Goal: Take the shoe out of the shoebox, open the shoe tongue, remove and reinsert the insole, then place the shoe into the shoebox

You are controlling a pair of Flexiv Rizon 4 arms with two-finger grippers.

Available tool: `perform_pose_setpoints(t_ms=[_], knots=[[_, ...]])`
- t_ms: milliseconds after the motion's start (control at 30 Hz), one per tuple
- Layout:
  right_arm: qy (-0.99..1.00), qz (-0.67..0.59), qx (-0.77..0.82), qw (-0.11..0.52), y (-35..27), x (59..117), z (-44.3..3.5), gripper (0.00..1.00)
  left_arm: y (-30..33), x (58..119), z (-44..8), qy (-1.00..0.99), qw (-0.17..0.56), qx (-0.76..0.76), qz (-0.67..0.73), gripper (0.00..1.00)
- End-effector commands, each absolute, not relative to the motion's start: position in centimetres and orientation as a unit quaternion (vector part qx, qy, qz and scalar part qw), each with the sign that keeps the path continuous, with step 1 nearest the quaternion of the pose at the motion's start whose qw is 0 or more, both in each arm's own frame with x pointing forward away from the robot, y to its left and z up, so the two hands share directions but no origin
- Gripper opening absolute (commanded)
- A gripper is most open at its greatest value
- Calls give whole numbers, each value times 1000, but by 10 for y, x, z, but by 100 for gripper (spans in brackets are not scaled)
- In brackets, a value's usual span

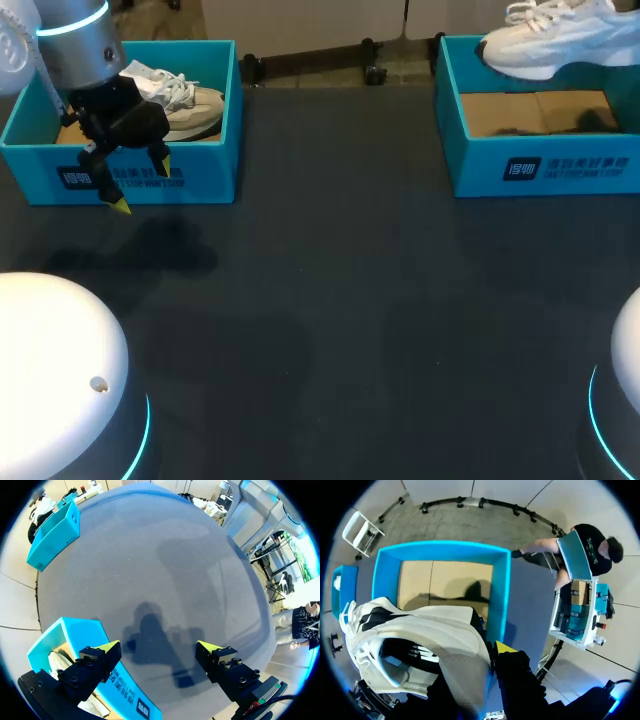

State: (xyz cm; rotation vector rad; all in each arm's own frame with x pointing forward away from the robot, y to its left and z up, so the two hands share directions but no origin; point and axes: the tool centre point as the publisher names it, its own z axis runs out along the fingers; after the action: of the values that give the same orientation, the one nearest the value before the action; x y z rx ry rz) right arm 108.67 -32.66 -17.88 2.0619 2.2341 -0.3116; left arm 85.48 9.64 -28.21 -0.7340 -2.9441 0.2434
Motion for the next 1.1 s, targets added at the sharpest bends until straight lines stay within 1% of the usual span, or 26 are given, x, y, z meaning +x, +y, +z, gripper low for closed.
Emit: perform_pose_setpoints(t_ms=[33,233,700,800,1100], knots=[[727,-83,679,66,-322,1066,-192,0,97,854,-282,-966,48,-241,80,100],[700,-84,706,63,-323,1050,-206,0,97,854,-282,-966,48,-241,80,100],[700,-84,706,63,-323,1050,-206,0,97,854,-282,-966,48,-241,80,100],[689,-84,713,96,-320,1043,-211,0,97,854,-282,-966,48,-241,80,100],[672,-93,728,105,-315,1038,-243,0,97,854,-282,-966,48,-241,80,100]])
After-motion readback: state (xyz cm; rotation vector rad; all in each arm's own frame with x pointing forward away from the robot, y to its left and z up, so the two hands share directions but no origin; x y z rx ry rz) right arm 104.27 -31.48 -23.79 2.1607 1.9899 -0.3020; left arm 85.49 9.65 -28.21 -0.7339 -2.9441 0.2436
